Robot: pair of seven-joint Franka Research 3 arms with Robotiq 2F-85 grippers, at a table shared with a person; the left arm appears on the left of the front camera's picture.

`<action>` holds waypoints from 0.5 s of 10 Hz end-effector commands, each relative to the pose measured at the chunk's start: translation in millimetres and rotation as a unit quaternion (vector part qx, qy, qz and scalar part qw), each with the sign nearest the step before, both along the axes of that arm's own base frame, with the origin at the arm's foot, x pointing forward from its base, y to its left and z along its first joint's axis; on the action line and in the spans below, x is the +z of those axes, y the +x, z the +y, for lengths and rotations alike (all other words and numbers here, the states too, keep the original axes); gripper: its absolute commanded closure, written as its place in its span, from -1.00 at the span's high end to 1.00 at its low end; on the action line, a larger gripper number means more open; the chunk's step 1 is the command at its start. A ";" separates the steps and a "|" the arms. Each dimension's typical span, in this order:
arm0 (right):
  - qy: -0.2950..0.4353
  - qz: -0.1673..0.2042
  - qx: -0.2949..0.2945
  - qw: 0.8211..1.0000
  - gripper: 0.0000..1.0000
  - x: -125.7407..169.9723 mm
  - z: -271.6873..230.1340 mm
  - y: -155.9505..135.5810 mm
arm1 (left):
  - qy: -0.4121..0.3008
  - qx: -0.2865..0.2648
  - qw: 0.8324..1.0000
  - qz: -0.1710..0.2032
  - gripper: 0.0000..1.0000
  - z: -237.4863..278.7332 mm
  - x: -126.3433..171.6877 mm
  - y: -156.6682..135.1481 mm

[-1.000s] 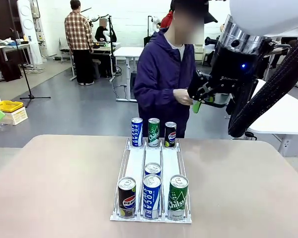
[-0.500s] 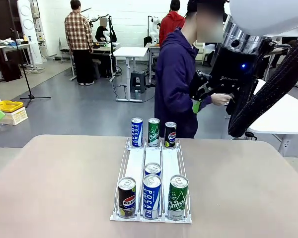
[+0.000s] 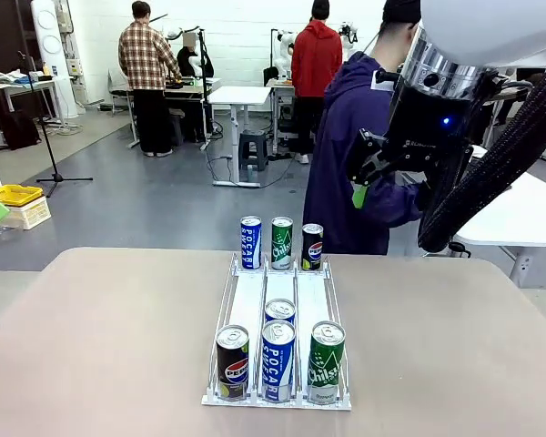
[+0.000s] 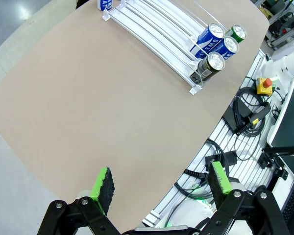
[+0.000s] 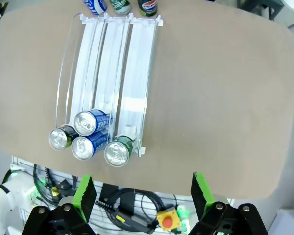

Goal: Retrieve and hand over the desired beverage to the person.
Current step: Place the picked can on the Handle tray extended by the person.

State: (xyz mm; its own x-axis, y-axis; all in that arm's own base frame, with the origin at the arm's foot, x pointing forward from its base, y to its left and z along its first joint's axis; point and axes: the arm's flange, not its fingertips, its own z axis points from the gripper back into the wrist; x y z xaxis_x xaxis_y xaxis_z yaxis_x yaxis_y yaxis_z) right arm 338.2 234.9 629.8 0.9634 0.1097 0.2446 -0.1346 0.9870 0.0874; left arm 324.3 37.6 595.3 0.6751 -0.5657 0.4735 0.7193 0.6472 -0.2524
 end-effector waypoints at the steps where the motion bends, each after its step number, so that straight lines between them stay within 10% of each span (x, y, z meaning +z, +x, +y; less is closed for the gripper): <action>1: -0.004 0.003 0.003 1.000 1.00 2.4 0.4 3.1 | -0.003 -0.007 1.000 -0.002 1.00 2.3 0.6 -0.4; 5: -0.004 0.003 0.003 1.000 1.00 2.4 0.4 3.1 | -0.003 -0.007 1.000 -0.002 1.00 2.3 0.6 -0.4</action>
State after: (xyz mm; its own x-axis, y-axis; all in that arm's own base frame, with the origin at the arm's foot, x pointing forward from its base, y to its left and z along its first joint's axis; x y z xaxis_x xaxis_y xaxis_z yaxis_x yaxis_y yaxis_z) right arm 338.2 234.9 629.8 0.9634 0.1097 0.2446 -0.1346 0.9870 0.0874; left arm 324.3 37.6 595.3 0.6751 -0.5657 0.4735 0.7193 0.6472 -0.2524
